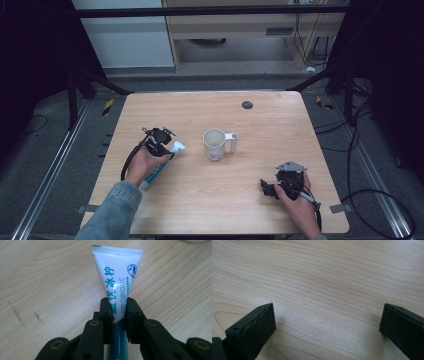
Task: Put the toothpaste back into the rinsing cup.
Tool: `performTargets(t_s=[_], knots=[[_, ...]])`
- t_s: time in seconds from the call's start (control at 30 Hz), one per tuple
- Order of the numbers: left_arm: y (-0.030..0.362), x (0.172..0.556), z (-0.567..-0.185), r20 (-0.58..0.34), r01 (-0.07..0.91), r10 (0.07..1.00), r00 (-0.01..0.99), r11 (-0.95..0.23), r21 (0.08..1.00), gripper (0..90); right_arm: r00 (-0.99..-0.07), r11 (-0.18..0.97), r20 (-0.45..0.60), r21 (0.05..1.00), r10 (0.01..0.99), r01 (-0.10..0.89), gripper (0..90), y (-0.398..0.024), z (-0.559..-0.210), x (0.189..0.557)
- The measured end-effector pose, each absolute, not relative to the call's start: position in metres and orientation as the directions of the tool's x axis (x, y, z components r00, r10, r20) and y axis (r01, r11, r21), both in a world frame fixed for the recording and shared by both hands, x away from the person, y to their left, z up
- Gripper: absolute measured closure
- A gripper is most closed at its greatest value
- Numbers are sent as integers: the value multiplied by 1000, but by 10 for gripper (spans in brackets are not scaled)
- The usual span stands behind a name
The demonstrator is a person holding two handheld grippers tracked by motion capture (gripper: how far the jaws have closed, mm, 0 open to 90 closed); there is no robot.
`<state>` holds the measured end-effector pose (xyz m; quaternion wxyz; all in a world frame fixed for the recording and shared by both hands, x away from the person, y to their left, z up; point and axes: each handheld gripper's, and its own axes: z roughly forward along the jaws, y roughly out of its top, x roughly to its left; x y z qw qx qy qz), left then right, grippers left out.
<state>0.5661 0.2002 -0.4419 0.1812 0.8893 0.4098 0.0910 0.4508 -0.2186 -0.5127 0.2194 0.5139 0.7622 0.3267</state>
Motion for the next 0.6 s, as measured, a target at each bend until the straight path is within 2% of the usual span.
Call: performTargets(t_s=[0.6], knots=[[196,552,-403,61,641,766,640,-576,507,775,-375,258,1,724,927,640,4,-219,-513,451]])
